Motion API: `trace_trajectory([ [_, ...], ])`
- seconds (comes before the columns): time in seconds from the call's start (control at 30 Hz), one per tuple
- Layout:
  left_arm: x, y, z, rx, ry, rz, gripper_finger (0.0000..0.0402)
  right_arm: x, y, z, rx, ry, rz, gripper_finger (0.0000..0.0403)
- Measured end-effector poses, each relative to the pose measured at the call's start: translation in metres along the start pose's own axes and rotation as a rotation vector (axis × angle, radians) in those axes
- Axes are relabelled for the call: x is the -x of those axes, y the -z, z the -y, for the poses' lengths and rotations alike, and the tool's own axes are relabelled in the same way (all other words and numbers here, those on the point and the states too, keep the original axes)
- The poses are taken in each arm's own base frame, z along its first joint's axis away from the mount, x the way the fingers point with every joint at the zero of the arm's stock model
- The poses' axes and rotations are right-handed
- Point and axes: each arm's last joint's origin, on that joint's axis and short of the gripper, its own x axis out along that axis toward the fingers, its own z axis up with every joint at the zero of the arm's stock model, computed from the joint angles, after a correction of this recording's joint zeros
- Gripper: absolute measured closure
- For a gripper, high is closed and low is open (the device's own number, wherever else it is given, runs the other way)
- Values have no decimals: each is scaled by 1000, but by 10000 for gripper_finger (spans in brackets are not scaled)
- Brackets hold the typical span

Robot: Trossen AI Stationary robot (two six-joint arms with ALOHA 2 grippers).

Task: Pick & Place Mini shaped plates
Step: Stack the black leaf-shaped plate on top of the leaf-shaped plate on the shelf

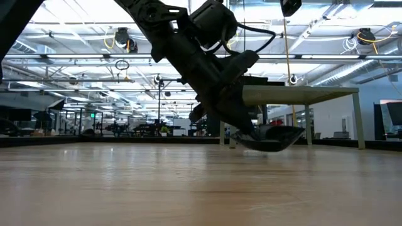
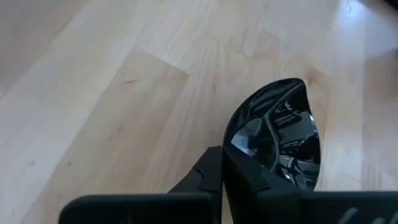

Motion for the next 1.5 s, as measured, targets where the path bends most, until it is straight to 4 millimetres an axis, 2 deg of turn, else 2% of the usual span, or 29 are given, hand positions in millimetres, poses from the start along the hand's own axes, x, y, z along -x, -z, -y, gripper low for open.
trace_trajectory([
  [0.17, 0, 1, -1, 52, -6, -9, 377, 0, 1, 0, 1, 0, -5, 300],
  [0.47, 7, -4, 1, 71, 3, 8, 285, 0, 3, 0, 5, 2, -28, 300],
  [0.73, 57, -32, 14, 58, 77, 106, 240, 1, 13, 2, 24, 18, -133, 300],
  [0.9, 99, -45, 23, 37, 104, 157, 232, 3, 28, 9, 2, 58, -293, 300],
  [1.03, 131, -54, 29, 29, 134, 209, 231, 5, 48, 13, 0, 85, -486, 300],
  [1.13, 153, -58, 34, 23, 162, 256, 231, 4, 64, 13, 102, 67, -637, 300],
  [1.27, 177, -63, 39, 15, 197, 310, 231, -2, 82, 10, 238, -70, -762, 300],
  [1.5, 197, -62, 48, 6, 236, 343, 231, -25, 105, 6, 423, -197, -801, 300],
])
